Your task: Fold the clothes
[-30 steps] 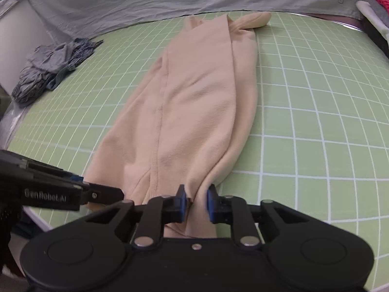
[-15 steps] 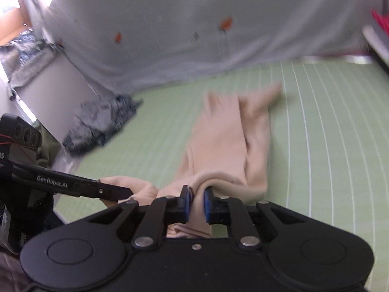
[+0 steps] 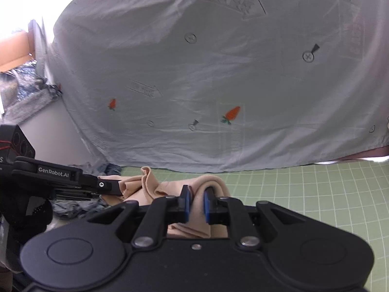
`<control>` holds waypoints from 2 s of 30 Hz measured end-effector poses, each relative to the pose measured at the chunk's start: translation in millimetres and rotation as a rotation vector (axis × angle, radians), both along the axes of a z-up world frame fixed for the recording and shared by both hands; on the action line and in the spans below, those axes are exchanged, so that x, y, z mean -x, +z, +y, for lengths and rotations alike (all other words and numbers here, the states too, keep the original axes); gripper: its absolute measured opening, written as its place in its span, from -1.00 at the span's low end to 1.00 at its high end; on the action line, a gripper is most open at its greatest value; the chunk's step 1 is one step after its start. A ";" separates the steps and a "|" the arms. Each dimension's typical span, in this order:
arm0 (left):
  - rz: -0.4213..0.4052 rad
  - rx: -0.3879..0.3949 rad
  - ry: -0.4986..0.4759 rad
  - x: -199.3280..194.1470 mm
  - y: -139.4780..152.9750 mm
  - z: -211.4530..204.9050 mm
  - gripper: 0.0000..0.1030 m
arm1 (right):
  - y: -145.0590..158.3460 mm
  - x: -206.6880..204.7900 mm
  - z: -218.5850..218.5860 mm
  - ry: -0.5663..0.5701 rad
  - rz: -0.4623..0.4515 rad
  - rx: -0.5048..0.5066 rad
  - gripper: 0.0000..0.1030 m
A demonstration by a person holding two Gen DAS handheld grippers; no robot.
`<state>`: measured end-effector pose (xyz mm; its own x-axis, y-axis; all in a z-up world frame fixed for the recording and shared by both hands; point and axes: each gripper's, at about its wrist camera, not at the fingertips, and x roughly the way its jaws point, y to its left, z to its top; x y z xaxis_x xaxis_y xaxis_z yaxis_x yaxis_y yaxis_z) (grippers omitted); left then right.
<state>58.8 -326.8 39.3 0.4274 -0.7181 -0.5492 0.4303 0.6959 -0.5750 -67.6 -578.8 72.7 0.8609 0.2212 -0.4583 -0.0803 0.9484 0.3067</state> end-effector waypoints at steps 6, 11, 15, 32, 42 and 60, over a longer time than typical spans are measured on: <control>0.148 -0.151 0.026 -35.5 -80.3 -32.2 -0.75 | -74.7 -57.0 -11.2 -0.071 0.198 0.003 -0.76; 0.281 -0.180 0.069 -44.4 -137.3 -36.6 -0.75 | -137.4 -67.0 -11.1 -0.141 0.358 -0.003 -0.75; 0.271 -0.219 0.051 -52.0 -140.3 -41.7 -0.73 | -151.3 -75.3 -17.4 -0.142 0.388 -0.027 -0.70; 0.185 -0.313 0.183 -44.6 -118.7 -11.5 0.58 | -133.5 -61.2 -36.4 -0.303 0.301 -0.078 0.86; 0.245 -0.372 0.092 -36.2 -152.1 -37.7 0.58 | -174.6 -77.7 -20.0 -0.213 0.439 -0.069 0.86; 0.314 -0.175 0.132 -28.1 -156.2 -25.8 -0.46 | -174.4 -89.2 -3.3 -0.077 0.429 -0.143 -0.35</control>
<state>86.9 -352.6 -116.9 0.3019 -0.5516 -0.7775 0.1520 0.8330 -0.5320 21.6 -582.1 -101.7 0.6160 0.2503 -0.7469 0.1521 0.8925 0.4246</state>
